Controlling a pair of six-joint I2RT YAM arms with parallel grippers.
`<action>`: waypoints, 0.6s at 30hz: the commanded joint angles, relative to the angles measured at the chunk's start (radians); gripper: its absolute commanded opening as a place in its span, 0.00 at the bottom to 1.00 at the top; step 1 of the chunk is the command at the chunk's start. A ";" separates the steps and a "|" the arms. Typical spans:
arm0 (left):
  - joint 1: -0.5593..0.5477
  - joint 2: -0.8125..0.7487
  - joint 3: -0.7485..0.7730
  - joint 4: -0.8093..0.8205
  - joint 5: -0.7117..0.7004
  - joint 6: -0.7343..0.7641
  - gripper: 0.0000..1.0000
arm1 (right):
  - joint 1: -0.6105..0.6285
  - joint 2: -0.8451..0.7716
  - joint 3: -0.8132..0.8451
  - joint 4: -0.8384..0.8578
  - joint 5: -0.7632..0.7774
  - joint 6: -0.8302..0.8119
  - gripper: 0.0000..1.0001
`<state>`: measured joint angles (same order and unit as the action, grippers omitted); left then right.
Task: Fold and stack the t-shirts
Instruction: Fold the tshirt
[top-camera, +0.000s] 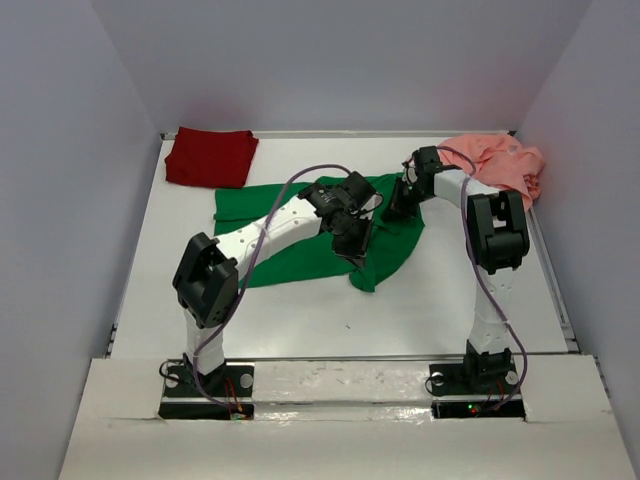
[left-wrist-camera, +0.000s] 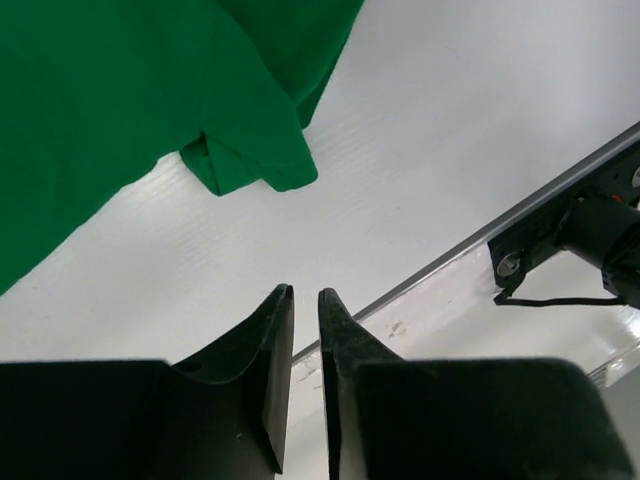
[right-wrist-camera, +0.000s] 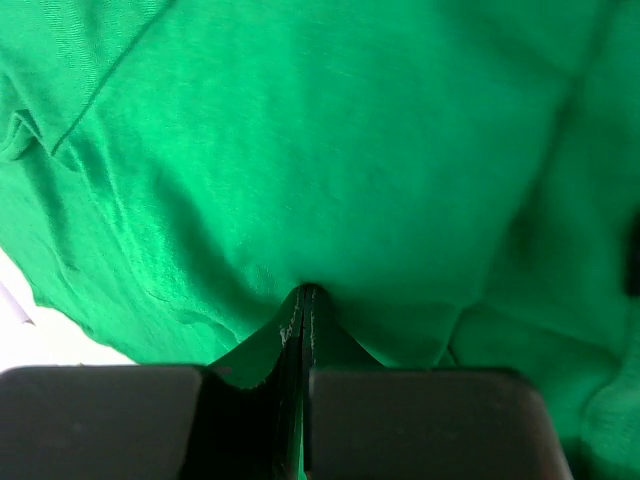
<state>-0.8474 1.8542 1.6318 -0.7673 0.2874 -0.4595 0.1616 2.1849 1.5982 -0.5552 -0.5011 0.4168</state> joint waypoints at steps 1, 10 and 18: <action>-0.045 0.023 0.051 -0.073 0.006 0.045 0.30 | 0.032 0.019 0.031 0.055 0.016 -0.003 0.00; -0.153 0.126 0.131 -0.122 -0.028 0.136 0.37 | 0.032 0.042 0.049 0.066 0.021 -0.009 0.00; -0.200 0.168 0.125 -0.133 -0.206 0.186 0.60 | 0.032 0.041 0.057 0.064 0.019 -0.009 0.00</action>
<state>-1.0489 2.0506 1.7599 -0.8837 0.1753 -0.3161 0.1848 2.2131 1.6302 -0.5163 -0.5064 0.4187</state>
